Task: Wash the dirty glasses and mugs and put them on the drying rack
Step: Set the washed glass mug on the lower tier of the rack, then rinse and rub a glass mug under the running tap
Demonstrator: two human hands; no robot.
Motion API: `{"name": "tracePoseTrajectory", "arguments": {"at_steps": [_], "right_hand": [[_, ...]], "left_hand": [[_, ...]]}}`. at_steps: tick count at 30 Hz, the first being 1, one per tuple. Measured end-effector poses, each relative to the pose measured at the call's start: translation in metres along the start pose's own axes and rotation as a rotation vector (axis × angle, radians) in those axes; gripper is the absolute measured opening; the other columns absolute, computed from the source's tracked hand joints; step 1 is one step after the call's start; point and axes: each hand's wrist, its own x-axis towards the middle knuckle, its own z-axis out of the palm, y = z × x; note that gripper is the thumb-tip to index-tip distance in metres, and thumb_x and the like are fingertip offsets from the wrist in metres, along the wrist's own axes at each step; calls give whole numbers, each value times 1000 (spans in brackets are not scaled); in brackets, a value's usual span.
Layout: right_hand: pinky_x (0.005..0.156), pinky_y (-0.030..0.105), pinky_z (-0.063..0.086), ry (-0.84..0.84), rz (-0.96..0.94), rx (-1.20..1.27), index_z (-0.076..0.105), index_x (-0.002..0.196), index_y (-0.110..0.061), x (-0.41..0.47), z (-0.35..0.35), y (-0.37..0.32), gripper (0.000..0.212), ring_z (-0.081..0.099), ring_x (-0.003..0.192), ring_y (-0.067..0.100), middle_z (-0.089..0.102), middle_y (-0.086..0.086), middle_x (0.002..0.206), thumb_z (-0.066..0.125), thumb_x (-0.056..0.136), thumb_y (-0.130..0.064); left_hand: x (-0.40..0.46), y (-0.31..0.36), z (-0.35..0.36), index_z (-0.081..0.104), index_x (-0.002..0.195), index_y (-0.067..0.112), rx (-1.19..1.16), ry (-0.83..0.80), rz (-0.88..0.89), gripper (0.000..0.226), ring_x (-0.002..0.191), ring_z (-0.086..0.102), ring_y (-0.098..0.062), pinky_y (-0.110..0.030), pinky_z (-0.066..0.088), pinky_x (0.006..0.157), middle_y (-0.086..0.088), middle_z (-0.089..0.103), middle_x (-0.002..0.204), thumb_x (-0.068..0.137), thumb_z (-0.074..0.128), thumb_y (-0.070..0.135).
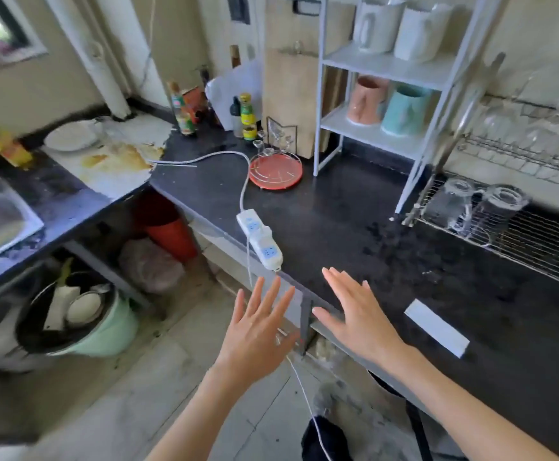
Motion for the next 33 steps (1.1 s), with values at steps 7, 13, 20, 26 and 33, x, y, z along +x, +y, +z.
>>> {"name": "tracePoseTrajectory", "arguments": {"at_steps": [7, 13, 20, 26, 33], "right_hand": [[118, 37, -3, -73, -345, -178, 7, 151, -26, 32, 38, -124, 82, 3, 147, 14, 8, -1, 159, 17, 82, -70], [116, 35, -7, -74, -520, -204, 4, 151, -25, 112, 57, -216, 71, 0, 147, 15, 4, -1, 160, 36, 95, -54], [118, 37, -2, -92, -623, -184, 8, 152, -22, 246, 59, -285, 69, 3, 147, 16, 8, 1, 159, 37, 96, -51], [119, 38, 1, -111, -587, -179, 10, 151, -19, 350, 52, -316, 70, 6, 147, 15, 11, -1, 159, 37, 95, -51], [119, 38, 1, -145, -541, -183, 9, 151, -19, 465, 70, -347, 70, 6, 146, 14, 11, -1, 159, 38, 96, -50]], "left_hand": [[-103, -98, -24, 37, 139, 19, -26, 80, -377, 70, 131, 40, -38, -62, 39, 94, -9, 43, 144, 79, 37, 54], [-124, -183, -41, 37, 142, 20, 28, 137, -569, 70, 135, 33, -38, -60, 30, 101, -8, 37, 148, 83, 32, 58], [-67, -293, -77, 5, 149, 30, 6, 250, -683, 83, 142, -15, -24, -47, -7, 113, 2, 0, 158, 76, 5, 68], [-7, -366, -89, 0, 149, 31, -26, 231, -736, 83, 137, -25, -21, -44, -11, 111, 5, -7, 157, 75, 2, 69], [53, -459, -91, -16, 146, 33, -92, 163, -770, 83, 137, -29, -20, -47, -11, 113, 7, -18, 156, 72, -4, 70]]}}
